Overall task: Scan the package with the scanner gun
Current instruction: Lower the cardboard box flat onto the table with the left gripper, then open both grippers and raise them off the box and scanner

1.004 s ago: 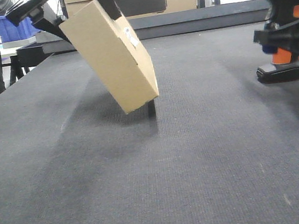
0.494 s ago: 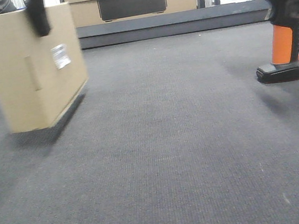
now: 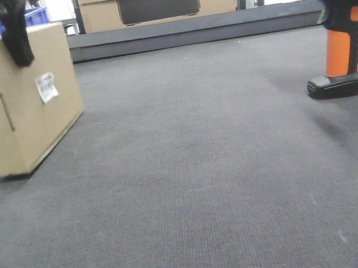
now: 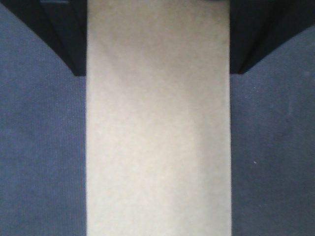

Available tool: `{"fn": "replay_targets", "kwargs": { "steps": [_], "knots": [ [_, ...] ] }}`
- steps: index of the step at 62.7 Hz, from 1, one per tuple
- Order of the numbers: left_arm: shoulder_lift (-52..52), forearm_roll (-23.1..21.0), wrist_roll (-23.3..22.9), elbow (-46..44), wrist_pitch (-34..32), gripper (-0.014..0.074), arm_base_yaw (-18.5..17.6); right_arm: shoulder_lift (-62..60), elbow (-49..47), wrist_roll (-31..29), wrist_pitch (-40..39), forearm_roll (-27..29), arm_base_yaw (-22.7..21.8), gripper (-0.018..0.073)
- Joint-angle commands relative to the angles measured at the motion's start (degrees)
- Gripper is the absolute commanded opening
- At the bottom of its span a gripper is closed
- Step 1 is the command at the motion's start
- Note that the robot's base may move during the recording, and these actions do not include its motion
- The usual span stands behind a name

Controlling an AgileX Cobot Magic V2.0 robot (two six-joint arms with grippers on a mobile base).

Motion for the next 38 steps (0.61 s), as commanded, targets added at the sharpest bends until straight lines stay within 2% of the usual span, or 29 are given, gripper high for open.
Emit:
{"fn": "replay_targets", "kwargs": {
  "steps": [1,17,25,32,38],
  "knots": [
    [-0.9,-0.1,0.3,0.9,-2.8,-0.0111,0.1,-0.7,0.2,-0.3,1.5,-0.4,-0.1,0.0559],
    [-0.9,-0.1,0.0,1.1,-3.4,-0.0111,0.1,-0.7,0.2,-0.3,1.7,-0.4,-0.1,0.0559],
    [-0.9,-0.1,-2.7,1.1,-3.0,-0.0111,0.1,-0.7,0.2,-0.3,1.7,-0.4,-0.1,0.0559],
    [-0.9,-0.1,-3.1,1.1,-2.9,-0.0109,0.1,-0.7,0.2,-0.3,1.7,-0.4,-0.1,0.0559],
    [-0.9,-0.1,-3.2,1.1,-2.9,-0.0046,0.1,-0.7,0.2,-0.3,1.7,-0.4,-0.1,0.0559]
  ]
}}
